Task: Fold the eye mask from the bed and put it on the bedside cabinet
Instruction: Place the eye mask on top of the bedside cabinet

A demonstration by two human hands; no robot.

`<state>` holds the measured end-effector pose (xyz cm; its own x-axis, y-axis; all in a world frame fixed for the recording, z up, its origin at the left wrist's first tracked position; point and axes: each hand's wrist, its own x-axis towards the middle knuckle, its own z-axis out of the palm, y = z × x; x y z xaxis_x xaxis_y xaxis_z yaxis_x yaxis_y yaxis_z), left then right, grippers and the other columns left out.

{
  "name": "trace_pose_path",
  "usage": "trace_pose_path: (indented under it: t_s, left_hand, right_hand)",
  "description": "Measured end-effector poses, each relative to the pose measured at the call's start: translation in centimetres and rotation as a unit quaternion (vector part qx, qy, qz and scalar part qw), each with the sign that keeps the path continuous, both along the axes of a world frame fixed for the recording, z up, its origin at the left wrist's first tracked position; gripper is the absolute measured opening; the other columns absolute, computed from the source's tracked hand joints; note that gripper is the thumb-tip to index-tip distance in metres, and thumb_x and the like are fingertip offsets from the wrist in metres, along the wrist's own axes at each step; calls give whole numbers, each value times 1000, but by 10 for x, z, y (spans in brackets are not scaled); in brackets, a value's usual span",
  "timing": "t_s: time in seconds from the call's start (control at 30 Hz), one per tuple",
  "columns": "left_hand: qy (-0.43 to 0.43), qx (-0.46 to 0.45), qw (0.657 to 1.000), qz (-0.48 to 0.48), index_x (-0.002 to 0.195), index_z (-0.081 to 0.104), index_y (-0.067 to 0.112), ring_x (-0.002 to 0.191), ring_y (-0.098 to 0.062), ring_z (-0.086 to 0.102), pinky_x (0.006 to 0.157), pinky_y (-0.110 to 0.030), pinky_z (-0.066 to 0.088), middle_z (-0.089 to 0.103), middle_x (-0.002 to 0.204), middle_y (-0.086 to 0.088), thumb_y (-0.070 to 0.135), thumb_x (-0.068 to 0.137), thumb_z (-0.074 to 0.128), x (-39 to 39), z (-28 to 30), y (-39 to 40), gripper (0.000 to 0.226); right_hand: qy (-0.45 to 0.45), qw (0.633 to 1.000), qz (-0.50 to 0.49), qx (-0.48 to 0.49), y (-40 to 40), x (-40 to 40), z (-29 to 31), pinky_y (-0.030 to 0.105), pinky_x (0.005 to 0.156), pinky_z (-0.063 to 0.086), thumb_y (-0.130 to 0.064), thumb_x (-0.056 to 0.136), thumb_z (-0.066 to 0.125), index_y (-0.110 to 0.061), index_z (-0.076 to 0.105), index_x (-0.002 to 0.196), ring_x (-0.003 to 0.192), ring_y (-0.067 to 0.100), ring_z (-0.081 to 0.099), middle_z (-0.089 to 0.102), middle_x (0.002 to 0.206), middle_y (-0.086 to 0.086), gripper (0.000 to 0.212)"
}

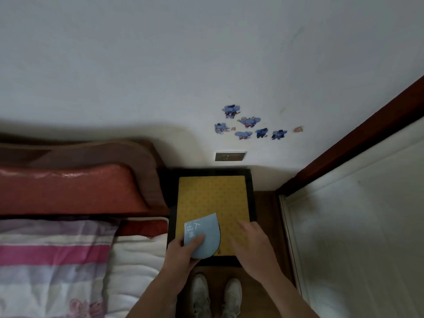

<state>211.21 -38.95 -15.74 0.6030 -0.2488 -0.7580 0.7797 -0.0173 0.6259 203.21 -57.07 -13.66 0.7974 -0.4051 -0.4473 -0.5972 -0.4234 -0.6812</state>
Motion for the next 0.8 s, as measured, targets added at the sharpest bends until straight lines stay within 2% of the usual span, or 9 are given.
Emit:
trace_pose_path:
  t_s: [0.13, 0.23, 0.3, 0.4, 0.47, 0.53, 0.67, 0.73, 0.8]
  left_hand:
    - [37, 36, 999, -6, 108, 67, 6, 80, -23, 76, 60, -30, 61, 79, 94, -12, 8, 85, 73, -1, -62, -4, 24]
    - [37, 73, 996, -19, 109, 65, 8, 81, -22, 74, 58, -29, 60, 74, 99, -11, 7, 88, 69, 4, -109, -6, 20]
    - [11, 96, 995, -33, 105, 66, 14, 85, -22, 73, 61, -32, 61, 73, 99, -8, 8, 89, 69, 10, -138, -8, 17]
    - [-34, 146, 987, -64, 112, 66, 15, 92, -24, 71, 78, -43, 62, 73, 101, -6, 14, 89, 71, 18, -173, -11, 24]
    - [-56, 185, 978, -76, 112, 67, 16, 92, -25, 70, 82, -48, 61, 73, 102, -6, 19, 88, 72, 23, -186, -16, 25]
    - [-78, 226, 968, -78, 111, 67, 17, 90, -24, 69, 79, -46, 60, 72, 100, -5, 23, 87, 74, 27, -194, -22, 26]
    - [-156, 319, 931, -88, 103, 67, 16, 75, -7, 61, 55, -25, 47, 68, 86, 4, 31, 82, 77, 27, -197, -30, 28]
    - [-191, 337, 916, -104, 105, 66, 13, 76, -13, 62, 58, -30, 51, 69, 88, 0, 32, 82, 76, 26, -194, -31, 31]
    - [-223, 346, 901, -135, 115, 62, 10, 87, -22, 64, 71, -38, 56, 68, 102, -8, 32, 83, 75, 24, -192, -30, 40]
  right_hand:
    - [27, 990, 103, -96, -8, -1, -59, 35, 106, 49, -43, 94, 57, -19, 47, 142, 129, 15, 49, 51, 142, 0, 54]
    - [43, 970, 170, -167, -10, -2, -107, 31, 111, 43, -48, 96, 53, -20, 42, 146, 138, 16, 42, 46, 150, 0, 58]
    - [55, 957, 207, -198, -12, -1, -138, 35, 116, 39, -53, 97, 47, -20, 39, 148, 145, 21, 35, 39, 157, 2, 61]
    - [63, 941, 242, -226, -13, -2, -180, 42, 121, 33, -57, 98, 42, -21, 33, 151, 152, 25, 23, 22, 167, 4, 65]
    - [74, 935, 255, -236, -12, -4, -203, 48, 122, 30, -60, 97, 41, -24, 21, 157, 155, 27, 14, 11, 170, 4, 73]
    - [81, 929, 263, -247, -9, -7, -221, 53, 123, 25, -63, 95, 38, -26, 13, 158, 155, 30, 9, 7, 171, 6, 77]
    - [85, 925, 259, -265, -3, -15, -238, 56, 121, 26, -66, 92, 21, -24, 17, 158, 154, 33, 15, 13, 169, 8, 79]
    - [83, 923, 263, -268, -4, -18, -242, 55, 122, 26, -67, 93, 17, -24, 14, 159, 155, 33, 12, 11, 169, 8, 79]
    - [84, 921, 269, -270, -5, -19, -245, 55, 123, 23, -68, 94, 14, -25, 8, 159, 155, 32, 6, 6, 170, 6, 79]
